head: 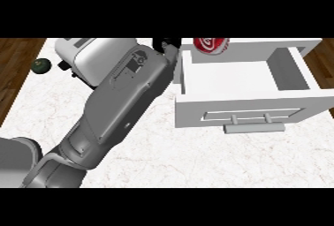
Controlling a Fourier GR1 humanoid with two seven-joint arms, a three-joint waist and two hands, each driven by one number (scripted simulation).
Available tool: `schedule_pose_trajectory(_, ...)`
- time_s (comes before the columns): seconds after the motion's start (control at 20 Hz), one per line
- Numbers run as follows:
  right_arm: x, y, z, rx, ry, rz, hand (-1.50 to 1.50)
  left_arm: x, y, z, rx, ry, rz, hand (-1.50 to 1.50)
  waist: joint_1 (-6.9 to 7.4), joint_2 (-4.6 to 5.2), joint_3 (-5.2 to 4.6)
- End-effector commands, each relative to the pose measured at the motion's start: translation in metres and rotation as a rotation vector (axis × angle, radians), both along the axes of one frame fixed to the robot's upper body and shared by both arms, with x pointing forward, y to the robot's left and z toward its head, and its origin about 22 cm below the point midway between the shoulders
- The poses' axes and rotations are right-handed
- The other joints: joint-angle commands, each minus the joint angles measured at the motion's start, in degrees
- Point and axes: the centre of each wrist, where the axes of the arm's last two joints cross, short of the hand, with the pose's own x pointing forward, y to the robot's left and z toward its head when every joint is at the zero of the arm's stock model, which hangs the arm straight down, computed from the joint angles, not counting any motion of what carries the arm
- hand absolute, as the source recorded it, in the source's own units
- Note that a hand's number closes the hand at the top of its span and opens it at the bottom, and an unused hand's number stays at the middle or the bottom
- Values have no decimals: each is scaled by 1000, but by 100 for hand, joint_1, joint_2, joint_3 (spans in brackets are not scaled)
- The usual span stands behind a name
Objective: Pick up the can, place it into the drawer and close the drawer
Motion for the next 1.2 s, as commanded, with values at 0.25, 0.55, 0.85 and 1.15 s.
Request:
schedule_pose_trajectory(0.25, -2, 6, 3, -19, -4, 5, -150, 10, -17, 5, 17, 23, -4, 150, -63, 19, 3)
schedule_pose_trajectory(0.55, 6, 8, 5, 5, -12, 30, -150, 7, -26, -11, 69, 41, 40, 150, -169, 42, 6)
schedule_pose_trajectory(0.85, 18, 12, 15, -9, -29, 32, -150, 9, -29, -18, 79, 72, 51, 150, -261, 83, 6)
schedule_pose_trajectory(1.15, 15, 6, 5, -25, -7, 31, -150, 9, -28, -34, 136, 68, 100, -150, -290, 83, 10)
